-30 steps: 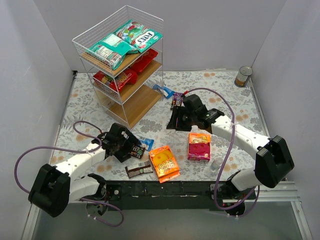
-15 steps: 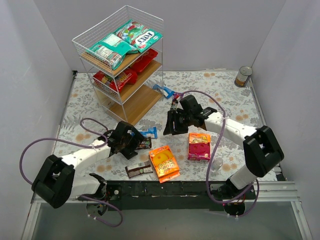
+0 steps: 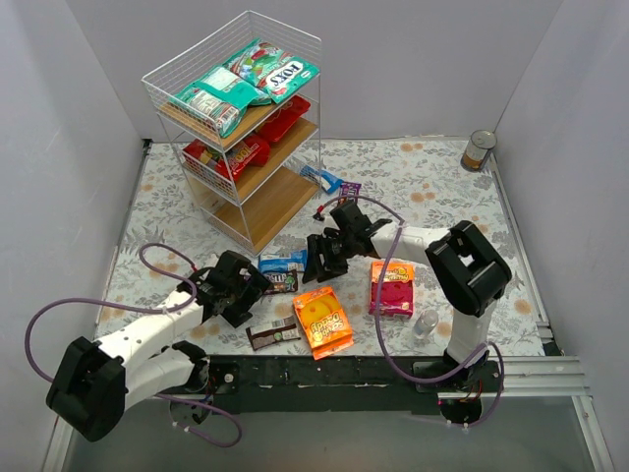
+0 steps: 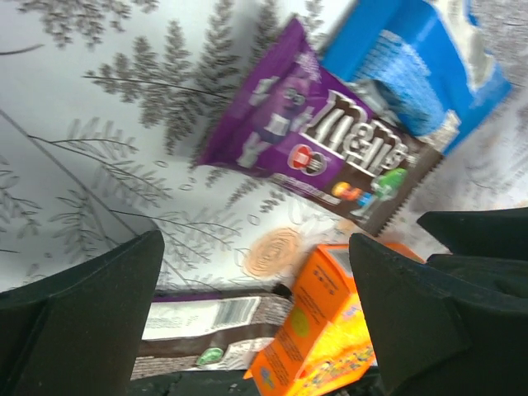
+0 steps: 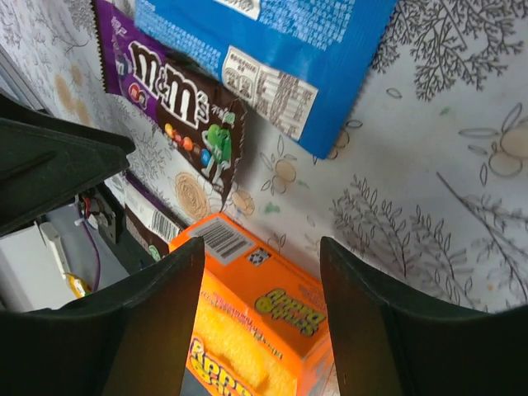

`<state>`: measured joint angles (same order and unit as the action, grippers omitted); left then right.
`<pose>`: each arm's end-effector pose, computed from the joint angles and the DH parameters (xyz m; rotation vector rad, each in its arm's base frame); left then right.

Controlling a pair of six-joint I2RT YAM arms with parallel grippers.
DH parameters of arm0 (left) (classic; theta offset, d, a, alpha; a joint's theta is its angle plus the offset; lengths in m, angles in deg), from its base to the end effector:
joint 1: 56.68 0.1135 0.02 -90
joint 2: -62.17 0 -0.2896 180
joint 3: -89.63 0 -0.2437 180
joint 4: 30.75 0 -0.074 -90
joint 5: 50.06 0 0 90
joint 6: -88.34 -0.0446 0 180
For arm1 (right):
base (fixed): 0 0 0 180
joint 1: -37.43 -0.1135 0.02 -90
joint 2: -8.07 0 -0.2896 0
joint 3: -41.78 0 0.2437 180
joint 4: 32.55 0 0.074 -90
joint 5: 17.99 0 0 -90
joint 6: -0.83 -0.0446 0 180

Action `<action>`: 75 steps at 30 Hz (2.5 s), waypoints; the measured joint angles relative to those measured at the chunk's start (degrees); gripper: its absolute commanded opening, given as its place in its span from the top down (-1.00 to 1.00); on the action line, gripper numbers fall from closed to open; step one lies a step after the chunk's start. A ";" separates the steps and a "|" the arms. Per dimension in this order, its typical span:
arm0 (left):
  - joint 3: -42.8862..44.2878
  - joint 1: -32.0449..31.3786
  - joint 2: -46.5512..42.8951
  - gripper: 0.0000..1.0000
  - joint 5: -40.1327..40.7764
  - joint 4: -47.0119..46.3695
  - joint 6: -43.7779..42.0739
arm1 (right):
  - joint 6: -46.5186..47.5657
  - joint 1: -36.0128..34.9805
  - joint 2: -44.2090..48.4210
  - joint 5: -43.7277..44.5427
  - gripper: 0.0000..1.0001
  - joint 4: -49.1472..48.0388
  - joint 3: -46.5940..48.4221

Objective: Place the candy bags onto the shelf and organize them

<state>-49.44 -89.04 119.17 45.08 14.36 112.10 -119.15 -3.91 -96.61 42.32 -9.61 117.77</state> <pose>0.1318 -0.0788 0.1852 -1.8749 2.1296 -0.6602 0.2686 0.2657 0.1883 -0.5097 2.6348 1.1175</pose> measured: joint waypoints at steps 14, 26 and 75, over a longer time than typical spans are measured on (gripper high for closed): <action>2.23 10.27 2.89 -0.79 -1.22 2.62 -5.81 | -8.94 -2.56 -9.49 -6.21 -0.14 -14.67 2.25; 3.58 14.53 2.56 -0.79 -3.06 1.99 -14.56 | -21.92 -3.04 -14.25 -8.00 0.92 -24.63 0.48; 21.09 21.38 -5.09 -0.94 12.39 16.92 -23.28 | -35.87 1.73 -28.17 7.41 0.97 -18.29 30.64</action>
<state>-28.34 -67.66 114.07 57.48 31.28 88.82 -155.01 -2.18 -124.78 49.73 -27.90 148.41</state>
